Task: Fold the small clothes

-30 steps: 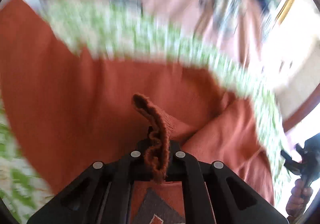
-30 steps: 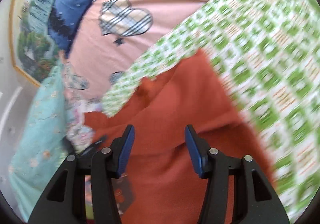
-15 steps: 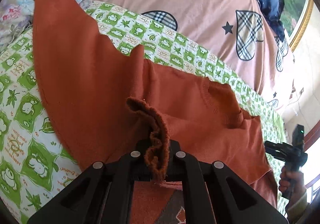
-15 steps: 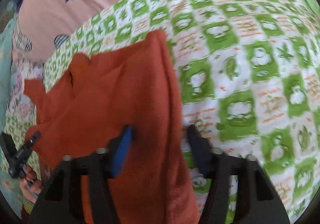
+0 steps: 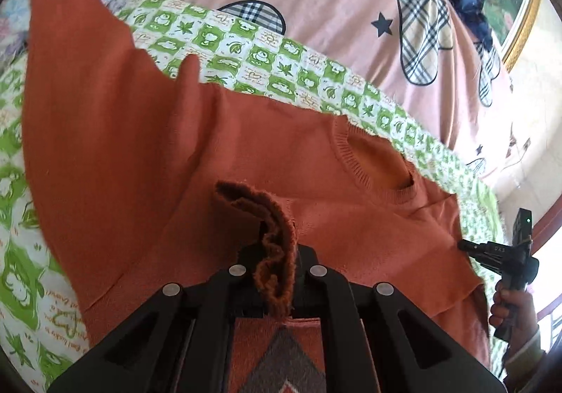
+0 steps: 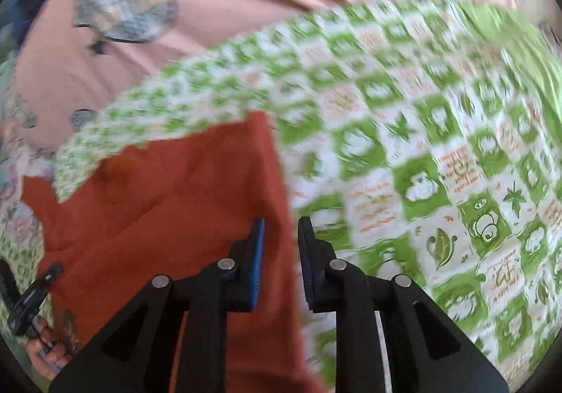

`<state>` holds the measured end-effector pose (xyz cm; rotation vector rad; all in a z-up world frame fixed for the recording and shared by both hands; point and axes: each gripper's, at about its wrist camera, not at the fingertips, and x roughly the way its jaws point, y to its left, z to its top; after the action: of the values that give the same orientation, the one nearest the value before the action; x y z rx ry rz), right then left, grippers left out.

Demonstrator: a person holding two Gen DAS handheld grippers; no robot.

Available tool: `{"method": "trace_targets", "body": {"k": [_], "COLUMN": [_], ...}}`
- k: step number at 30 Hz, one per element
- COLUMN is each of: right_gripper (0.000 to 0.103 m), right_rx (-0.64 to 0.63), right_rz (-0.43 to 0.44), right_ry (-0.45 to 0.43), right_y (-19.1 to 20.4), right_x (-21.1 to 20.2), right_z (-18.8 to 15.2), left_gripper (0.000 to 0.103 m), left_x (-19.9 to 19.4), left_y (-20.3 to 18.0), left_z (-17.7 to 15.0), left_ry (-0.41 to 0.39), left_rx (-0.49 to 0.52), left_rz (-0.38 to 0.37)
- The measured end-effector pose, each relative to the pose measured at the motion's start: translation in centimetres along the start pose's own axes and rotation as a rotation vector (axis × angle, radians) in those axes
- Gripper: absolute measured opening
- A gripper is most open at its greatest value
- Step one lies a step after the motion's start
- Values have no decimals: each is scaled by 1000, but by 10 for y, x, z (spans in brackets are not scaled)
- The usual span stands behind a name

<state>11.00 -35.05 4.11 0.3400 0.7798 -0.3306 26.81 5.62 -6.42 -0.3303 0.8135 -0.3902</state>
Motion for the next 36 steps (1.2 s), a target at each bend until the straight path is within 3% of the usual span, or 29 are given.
{"method": "trace_targets", "body": {"k": [2,5,8,11,14,16,18,20,22,28,32,36], "right_gripper": [34,32,27,33,40,42,43,43,43,49,50,50], "right_rx": [-93,-128,-51,-19,17,0,-24,-37,-53,-80,-63,-33], "right_rz": [34,-45,-28,-31,113,149,213,278,313,346,341,336], "right_ry": [91,215,185,133,96,89,105,125,134,154,164,184], "right_y": [24,17,-10,-13,0,16,38,53,67,91,93,91], "right_x": [10,32,13,-18,-41,-48,-48,-52,-55,-56,-51,-46], "right_z": [-13,-35,-39,-39,-45,-52,-63,-75,-84,-92,-90,-92], "left_gripper": [9,8,10,12,12,12,17,34,43,72,78,86], "left_x": [-1,6,0,-12,-32,-51,-65,-76,-82,-85,-73,-51], "left_y": [0,-2,0,6,22,38,51,69,85,140,187,232], "left_z": [-2,-2,-2,-8,-13,-12,-7,4,16,70,113,151], "left_ry": [3,26,19,28,27,2,-27,-56,-78,-154,-197,-205], "left_rx": [18,37,48,91,89,43,11,-28,-62,-162,-237,-295], "left_rz": [12,42,61,116,147,144,156,174,209,299,359,369]}}
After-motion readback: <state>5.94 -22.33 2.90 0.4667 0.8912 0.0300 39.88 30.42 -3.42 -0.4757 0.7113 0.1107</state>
